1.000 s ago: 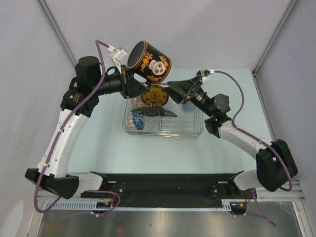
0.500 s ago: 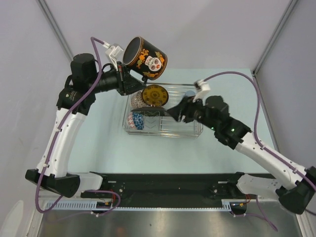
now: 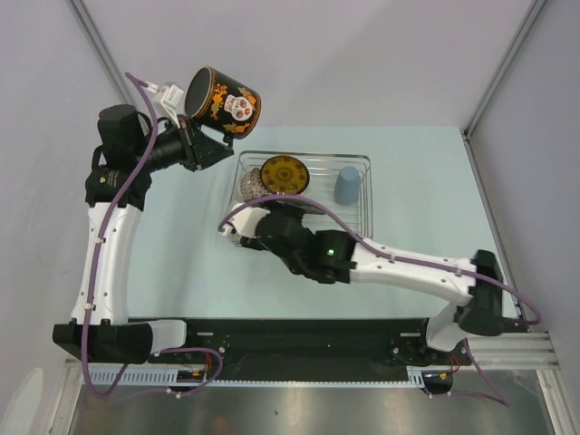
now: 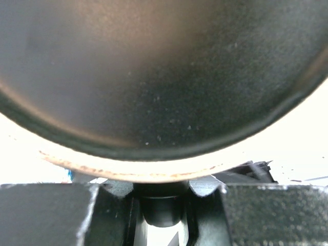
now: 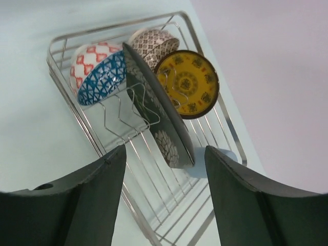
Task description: Load the mixed dishes into the dish rack
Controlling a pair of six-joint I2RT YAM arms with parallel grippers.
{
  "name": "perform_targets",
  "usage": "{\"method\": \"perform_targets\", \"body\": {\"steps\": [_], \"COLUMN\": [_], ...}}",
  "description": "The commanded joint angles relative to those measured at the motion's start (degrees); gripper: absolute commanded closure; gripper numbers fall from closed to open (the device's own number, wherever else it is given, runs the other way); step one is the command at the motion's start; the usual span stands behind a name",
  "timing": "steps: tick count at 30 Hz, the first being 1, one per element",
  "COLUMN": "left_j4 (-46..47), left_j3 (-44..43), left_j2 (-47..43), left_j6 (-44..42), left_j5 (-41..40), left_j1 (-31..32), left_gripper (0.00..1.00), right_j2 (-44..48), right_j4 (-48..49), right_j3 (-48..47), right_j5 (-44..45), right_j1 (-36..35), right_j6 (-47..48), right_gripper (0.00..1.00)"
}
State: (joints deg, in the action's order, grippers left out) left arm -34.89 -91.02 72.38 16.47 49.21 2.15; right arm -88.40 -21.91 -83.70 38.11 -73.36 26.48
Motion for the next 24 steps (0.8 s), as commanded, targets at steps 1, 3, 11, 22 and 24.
{"method": "perform_targets", "body": {"steps": [1, 3, 11, 22, 24], "left_j4": [10.1, 10.5, 12.0, 14.3, 14.5], "left_j3": [0.3, 0.7, 1.3, 2.3, 3.0], "left_j2": [-4.8, -5.1, -5.2, -5.1, -5.1], "left_j6": [0.7, 1.0, 2.2, 4.0, 4.1], "left_j5": [5.4, 6.0, 7.3, 6.8, 6.8], "left_j1": [-2.0, -4.2, -6.5, -6.8, -7.0], "left_gripper": [1.0, 1.0, 1.0, 1.0, 1.0], "right_j2": [-9.1, -11.8, -19.8, -23.7, -24.3], "right_j4": [-5.1, -8.0, -15.0, -20.9, -20.9], "right_j3": [-11.3, -17.4, -27.7, -32.1, -32.1], "right_j5": [0.1, -3.4, -10.0, -17.3, -17.4], "right_j1": [1.8, 2.6, 6.3, 9.1, 9.2], "right_j6": [8.2, 7.2, 6.2, 4.5, 4.5], "right_gripper": [0.32, 0.31, 0.31, 0.25, 0.25]}}
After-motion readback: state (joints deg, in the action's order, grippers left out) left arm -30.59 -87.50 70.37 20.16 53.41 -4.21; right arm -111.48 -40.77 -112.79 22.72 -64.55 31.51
